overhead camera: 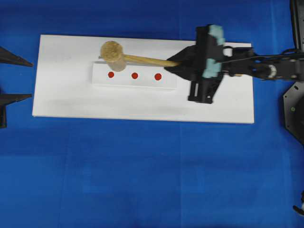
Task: Hit the mark with a hammer.
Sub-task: 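Swing the hanging mallet head down onto the middle red dot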
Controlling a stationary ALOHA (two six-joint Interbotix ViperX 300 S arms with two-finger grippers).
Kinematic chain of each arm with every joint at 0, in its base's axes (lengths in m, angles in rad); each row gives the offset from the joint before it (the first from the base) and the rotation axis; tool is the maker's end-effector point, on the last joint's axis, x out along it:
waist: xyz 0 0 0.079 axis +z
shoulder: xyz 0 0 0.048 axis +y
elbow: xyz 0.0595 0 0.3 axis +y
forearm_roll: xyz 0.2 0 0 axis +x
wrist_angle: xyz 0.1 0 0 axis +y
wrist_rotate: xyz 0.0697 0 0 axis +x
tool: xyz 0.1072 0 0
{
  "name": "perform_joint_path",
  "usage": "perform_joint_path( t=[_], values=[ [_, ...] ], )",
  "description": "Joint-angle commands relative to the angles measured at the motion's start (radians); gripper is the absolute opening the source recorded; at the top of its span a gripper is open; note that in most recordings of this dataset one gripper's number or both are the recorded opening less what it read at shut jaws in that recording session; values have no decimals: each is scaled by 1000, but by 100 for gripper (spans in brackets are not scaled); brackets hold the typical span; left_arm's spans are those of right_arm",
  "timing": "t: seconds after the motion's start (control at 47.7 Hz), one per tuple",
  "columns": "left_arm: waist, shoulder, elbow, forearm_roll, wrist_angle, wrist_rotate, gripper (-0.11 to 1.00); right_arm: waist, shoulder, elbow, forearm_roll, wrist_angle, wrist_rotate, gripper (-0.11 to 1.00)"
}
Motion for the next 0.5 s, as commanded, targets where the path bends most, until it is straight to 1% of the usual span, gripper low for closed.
perform_joint_path(
  t=[0.0, 0.105, 0.315, 0.377, 0.482],
  values=[
    [5, 14, -11, -2, -8, -2, 81, -3, -63, 18, 2, -34, 5, 2],
    [5, 14, -9, -2, -9, -2, 81, -2, -83, 43, 5, -49, 8, 2],
    [5, 14, -9, -2, -11, -2, 81, 2, -64, 43, 5, -46, 8, 2],
    [3, 14, -9, -2, -11, -2, 81, 2, -48, 46, 6, -46, 12, 2],
    [5, 14, -8, -2, -12, -2, 81, 14, 34, 60, 34, -44, 23, 2]
  ],
)
